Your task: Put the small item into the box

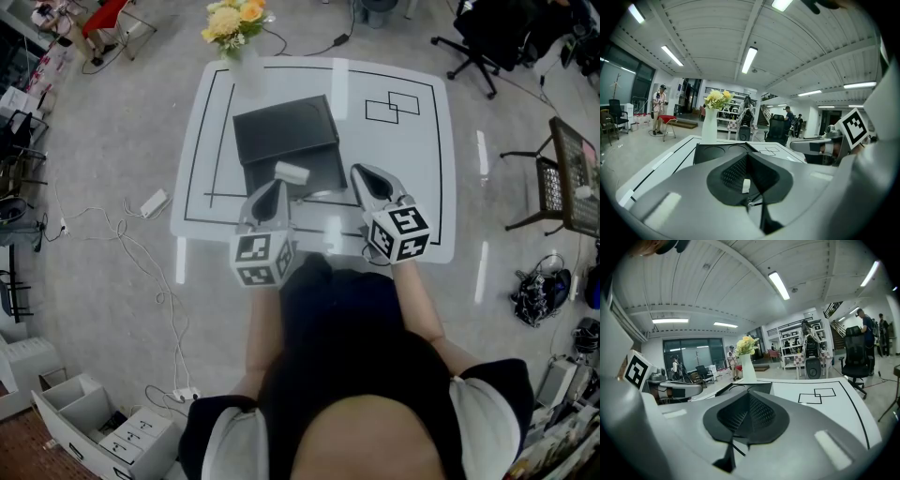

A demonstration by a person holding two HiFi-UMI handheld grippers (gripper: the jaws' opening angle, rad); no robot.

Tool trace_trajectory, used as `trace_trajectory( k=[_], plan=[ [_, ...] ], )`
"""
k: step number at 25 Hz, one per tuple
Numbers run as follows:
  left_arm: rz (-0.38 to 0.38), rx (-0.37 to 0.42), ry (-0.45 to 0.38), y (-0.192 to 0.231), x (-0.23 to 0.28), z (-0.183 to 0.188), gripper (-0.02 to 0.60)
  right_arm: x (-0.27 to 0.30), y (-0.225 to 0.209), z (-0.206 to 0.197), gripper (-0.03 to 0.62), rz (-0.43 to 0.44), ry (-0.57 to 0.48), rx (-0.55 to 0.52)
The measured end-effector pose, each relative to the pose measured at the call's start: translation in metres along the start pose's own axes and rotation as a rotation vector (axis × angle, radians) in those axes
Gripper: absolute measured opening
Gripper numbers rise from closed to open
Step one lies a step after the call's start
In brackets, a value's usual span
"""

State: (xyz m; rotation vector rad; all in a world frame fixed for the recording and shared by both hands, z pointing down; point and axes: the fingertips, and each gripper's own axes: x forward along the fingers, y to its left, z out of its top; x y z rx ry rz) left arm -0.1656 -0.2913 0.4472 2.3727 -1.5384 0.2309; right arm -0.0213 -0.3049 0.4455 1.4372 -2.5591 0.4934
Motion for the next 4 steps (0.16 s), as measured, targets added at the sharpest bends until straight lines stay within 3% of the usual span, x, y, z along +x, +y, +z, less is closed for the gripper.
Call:
trace_trajectory(
  k=[4],
  plan=[
    [0.001, -0.002, -0.001, 0.001, -0.0004, 0.0005, 0.009, 0.0004, 0.0014, 0.0009, 0.0, 0.001, 0.002, -0.002]
  ],
)
